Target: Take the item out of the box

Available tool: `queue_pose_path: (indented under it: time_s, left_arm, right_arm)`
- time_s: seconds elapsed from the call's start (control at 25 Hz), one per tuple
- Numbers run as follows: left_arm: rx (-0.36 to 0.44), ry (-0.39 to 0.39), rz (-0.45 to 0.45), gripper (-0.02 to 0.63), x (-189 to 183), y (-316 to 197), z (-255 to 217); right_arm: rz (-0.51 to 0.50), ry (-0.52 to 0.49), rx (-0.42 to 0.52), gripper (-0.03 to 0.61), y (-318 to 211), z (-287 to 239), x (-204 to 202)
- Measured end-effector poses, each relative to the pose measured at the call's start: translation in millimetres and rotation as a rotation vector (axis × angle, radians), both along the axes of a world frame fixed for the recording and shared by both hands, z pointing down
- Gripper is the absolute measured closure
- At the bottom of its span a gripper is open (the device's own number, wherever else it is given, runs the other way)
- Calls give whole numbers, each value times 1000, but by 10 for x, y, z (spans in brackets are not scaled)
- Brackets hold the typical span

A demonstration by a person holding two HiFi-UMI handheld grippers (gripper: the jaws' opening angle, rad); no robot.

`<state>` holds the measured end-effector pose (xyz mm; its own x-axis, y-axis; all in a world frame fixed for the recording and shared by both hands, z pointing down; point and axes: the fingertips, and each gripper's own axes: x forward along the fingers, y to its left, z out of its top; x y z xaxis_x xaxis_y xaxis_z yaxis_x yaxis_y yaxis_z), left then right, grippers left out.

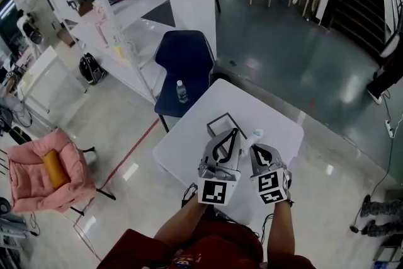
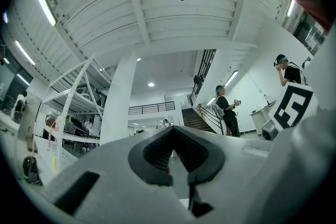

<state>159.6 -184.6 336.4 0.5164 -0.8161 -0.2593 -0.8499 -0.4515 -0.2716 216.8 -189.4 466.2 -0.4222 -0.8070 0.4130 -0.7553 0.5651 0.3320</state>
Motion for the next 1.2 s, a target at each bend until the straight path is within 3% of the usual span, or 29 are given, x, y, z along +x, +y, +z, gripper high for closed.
queue_pose_path:
  time_s: [0.12, 0.24, 0.28, 0.56, 1.08, 1.2]
  left_arm:
    - [9, 30, -5, 611, -12, 16, -100]
    - [-4, 231, -2, 611, -76, 21, -267]
    - [-1, 254, -4, 611, -93, 20, -308]
    - [6, 251, -3, 612, -94, 33, -447]
    - [22, 257, 19, 611, 1, 130, -619]
    - [24, 260, 23, 612, 3, 158, -642]
  right_arm:
    - [42, -31, 50, 578, -10, -186, 32]
    - [91, -83, 78, 578, -11, -346, 37]
    - [106, -110, 89, 577, -13, -408, 42]
    - [206, -267, 226, 577, 23, -909, 162]
    - [323, -430, 418, 578, 204, -1456, 387]
    - [346, -482, 513, 577, 276, -1591, 449]
